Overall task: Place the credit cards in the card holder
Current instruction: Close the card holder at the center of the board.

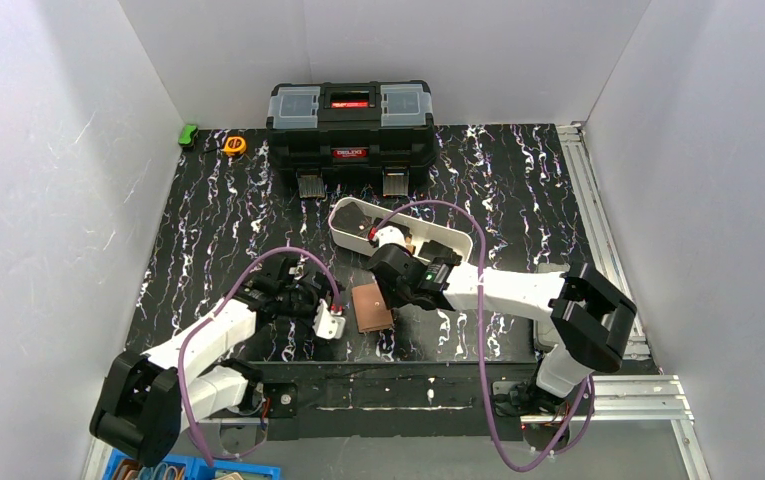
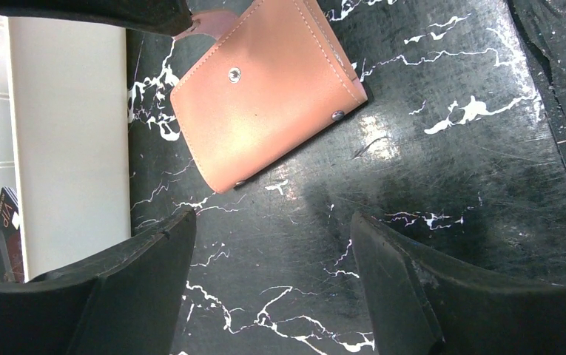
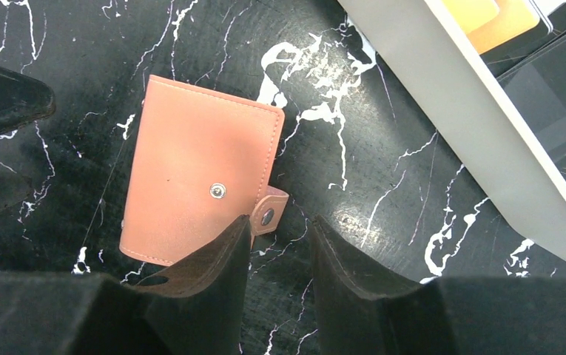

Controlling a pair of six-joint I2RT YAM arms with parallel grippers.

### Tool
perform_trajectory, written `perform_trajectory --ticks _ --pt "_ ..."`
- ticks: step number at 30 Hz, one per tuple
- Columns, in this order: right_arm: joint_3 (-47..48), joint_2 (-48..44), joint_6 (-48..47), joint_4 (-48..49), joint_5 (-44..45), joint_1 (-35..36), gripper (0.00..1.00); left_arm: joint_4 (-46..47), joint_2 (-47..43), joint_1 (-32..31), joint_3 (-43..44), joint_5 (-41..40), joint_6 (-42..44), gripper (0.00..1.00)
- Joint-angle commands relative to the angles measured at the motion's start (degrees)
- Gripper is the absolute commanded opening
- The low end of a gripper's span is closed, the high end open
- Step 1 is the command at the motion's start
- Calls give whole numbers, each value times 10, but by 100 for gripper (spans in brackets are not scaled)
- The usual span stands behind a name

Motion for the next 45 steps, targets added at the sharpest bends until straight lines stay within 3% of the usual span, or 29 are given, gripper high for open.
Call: perform_trajectory --ticks 1,3,11,14,18,23,28,34,41,45 --pt "17 -5 6 -10 26 2 42 -11 -14 -5 -3 27 3 76" --pt "15 -7 5 -8 24 2 40 -14 -18 -6 -5 28 7 76" --pt "12 1 6 12 0 2 17 -11 -11 -14 -9 28 22 71" --pt "14 7 8 11 -3 2 14 -11 -2 -17 -6 27 28 69" --pt "20 16 6 5 -3 2 43 -10 9 -20 0 25 26 68" --pt "17 11 1 18 -7 2 49 -10 7 -21 -2 23 31 68" --pt "19 16 2 13 -4 2 36 -10 5 -21 -4 22 32 68" --pt "11 7 6 22 -4 2 1 -4 13 -23 -7 24 38 68" --pt "3 0 10 42 -26 3 1 15 50 -28 -2 26 42 66" --pt "-3 1 11 61 -47 2 1 26 79 -31 6 24 43 56"
